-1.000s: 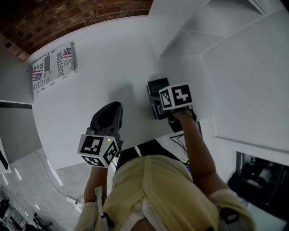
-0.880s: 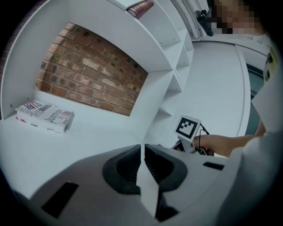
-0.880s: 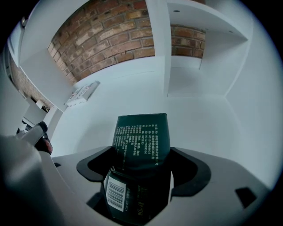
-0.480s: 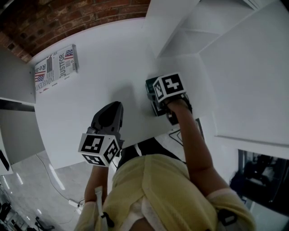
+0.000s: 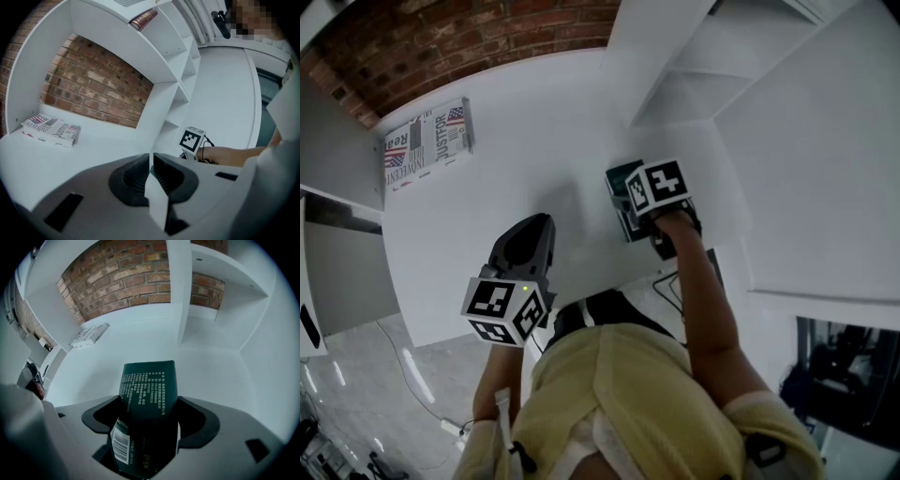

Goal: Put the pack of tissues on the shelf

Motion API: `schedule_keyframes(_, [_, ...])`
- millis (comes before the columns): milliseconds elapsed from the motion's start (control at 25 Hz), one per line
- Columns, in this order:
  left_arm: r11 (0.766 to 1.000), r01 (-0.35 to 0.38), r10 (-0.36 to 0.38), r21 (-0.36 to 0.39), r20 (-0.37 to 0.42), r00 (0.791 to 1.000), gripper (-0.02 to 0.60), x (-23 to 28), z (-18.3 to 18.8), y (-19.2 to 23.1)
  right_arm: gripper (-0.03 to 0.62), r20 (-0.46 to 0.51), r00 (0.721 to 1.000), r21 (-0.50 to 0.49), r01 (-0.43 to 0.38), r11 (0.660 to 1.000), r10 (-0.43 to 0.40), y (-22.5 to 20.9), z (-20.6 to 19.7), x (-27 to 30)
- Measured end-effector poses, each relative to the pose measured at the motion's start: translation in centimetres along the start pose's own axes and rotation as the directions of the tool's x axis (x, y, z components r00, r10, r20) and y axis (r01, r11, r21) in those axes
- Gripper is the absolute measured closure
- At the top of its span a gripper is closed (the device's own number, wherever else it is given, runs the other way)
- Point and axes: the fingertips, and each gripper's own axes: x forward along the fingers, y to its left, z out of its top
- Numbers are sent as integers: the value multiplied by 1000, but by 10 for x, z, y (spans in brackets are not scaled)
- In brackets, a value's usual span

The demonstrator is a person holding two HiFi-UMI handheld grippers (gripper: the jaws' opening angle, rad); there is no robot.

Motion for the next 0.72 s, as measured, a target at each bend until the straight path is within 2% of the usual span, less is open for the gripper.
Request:
schedule_keyframes(360, [1000, -28, 27, 8, 23, 999, 554, -13, 6, 4, 227, 30, 999, -88, 34, 996, -32, 8, 0, -13])
schedule_keyframes(720, [999, -21, 20, 31, 26, 999, 554, -12, 12, 4, 229, 95, 995, -143, 28, 989, -14, 21, 8, -43])
